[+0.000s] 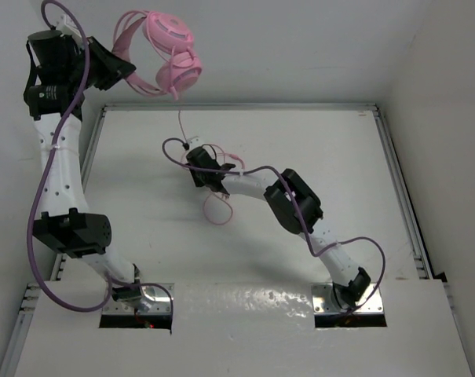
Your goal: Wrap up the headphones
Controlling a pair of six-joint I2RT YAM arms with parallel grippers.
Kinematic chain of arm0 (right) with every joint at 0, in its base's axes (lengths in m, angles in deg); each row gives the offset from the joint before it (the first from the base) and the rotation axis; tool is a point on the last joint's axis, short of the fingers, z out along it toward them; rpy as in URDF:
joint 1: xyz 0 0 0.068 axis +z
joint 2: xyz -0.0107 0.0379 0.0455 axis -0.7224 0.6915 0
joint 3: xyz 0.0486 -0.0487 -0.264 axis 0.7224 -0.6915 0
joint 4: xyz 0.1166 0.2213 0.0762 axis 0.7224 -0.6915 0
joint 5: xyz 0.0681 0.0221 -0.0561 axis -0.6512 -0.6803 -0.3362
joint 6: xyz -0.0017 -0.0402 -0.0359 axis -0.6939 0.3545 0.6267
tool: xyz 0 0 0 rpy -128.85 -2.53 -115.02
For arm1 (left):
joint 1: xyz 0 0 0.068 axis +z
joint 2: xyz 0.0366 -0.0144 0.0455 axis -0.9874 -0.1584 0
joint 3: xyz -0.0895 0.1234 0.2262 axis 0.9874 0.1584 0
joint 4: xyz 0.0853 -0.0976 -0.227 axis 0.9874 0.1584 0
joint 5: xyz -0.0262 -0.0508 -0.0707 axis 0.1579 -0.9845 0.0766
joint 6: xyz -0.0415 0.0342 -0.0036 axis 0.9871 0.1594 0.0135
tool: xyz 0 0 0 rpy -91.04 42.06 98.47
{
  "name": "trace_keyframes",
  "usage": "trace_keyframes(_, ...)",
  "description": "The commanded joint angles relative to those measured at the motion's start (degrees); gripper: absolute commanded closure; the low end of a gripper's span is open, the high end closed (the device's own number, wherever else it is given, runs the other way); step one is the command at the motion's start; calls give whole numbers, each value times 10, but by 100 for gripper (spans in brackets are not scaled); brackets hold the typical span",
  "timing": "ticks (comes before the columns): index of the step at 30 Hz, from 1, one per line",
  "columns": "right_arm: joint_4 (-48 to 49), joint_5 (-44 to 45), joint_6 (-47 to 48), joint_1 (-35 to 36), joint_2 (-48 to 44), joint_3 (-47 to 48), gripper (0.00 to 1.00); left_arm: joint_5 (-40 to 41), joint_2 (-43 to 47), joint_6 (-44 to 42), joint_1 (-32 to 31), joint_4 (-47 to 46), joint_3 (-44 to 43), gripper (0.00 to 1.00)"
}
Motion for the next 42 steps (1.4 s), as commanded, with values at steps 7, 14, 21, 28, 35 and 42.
trace_keyframes(7,-62,-57,45,66,-108,-48,100,15,-24,71,51,-94,8,100)
trace_keyframes(14,-204,-297,168,179,-153,33,100,109,-43,-1,50,-140,100,100)
trace_keyframes(21,-239,-263,215,197,-271,68,100,331,-58,-151,41,-231,188,100)
trace_keyframes(28,-265,-99,305,195,-330,155,100,374,-47,-321,3,-289,255,100)
trace_keyframes(35,-237,83,397,151,-364,187,100,258,14,-485,-55,-265,349,100)
trace_keyframes(42,-228,169,397,8,-367,157,100,156,51,-541,-103,-109,341,100)
